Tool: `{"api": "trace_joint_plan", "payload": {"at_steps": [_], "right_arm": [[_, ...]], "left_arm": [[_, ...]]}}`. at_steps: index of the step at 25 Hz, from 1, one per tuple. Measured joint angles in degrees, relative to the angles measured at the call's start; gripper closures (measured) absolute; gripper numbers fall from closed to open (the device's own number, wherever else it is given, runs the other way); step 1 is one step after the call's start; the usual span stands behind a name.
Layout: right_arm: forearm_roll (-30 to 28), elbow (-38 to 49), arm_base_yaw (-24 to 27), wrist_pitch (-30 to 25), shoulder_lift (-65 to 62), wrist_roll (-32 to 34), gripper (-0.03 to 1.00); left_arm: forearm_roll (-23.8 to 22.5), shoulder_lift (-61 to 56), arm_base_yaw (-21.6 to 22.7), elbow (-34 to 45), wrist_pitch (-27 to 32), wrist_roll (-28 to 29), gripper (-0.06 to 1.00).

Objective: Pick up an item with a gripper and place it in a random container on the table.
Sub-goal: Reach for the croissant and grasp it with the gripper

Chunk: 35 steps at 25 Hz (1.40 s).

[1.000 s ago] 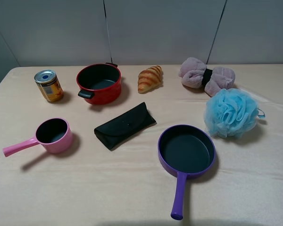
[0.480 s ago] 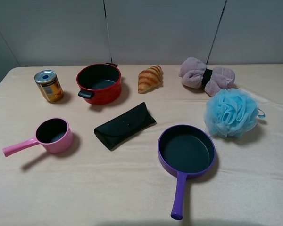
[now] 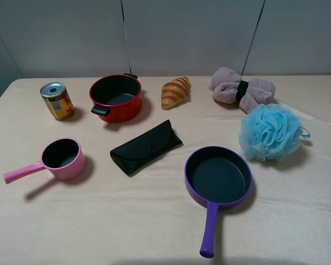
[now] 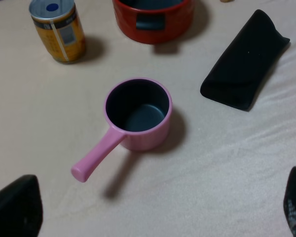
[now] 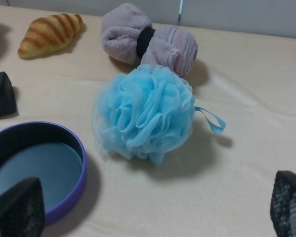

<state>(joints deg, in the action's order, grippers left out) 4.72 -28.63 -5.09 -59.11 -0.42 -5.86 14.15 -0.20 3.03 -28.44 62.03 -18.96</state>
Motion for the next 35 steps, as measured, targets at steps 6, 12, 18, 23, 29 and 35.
{"api": "trace_joint_plan", "payload": {"at_steps": [6,12,18,23,29,35], "right_arm": [[0.0,0.0,0.0,0.0,0.8,0.1,0.27],[0.6,-1.4,0.0,2.9,6.2,0.1,0.27],[2.7,-1.8,0.0,7.0,12.5,0.0,0.27],[4.0,-1.8,0.0,12.0,18.5,-2.4,0.27],[4.3,-5.6,0.0,13.5,27.8,-4.3,0.27],[4.6,-10.8,0.0,13.6,37.5,-7.0,0.27]], "left_arm": [[0.0,0.0,0.0,0.0,0.0,0.0,-0.05],[0.0,0.0,0.0,0.0,0.0,0.0,-0.05],[0.0,0.0,0.0,0.0,0.0,0.0,-0.05],[0.0,0.0,0.0,0.0,0.0,0.0,-0.05],[0.0,0.0,0.0,0.0,0.0,0.0,-0.05],[0.0,0.0,0.0,0.0,0.0,0.0,-0.05]]}}
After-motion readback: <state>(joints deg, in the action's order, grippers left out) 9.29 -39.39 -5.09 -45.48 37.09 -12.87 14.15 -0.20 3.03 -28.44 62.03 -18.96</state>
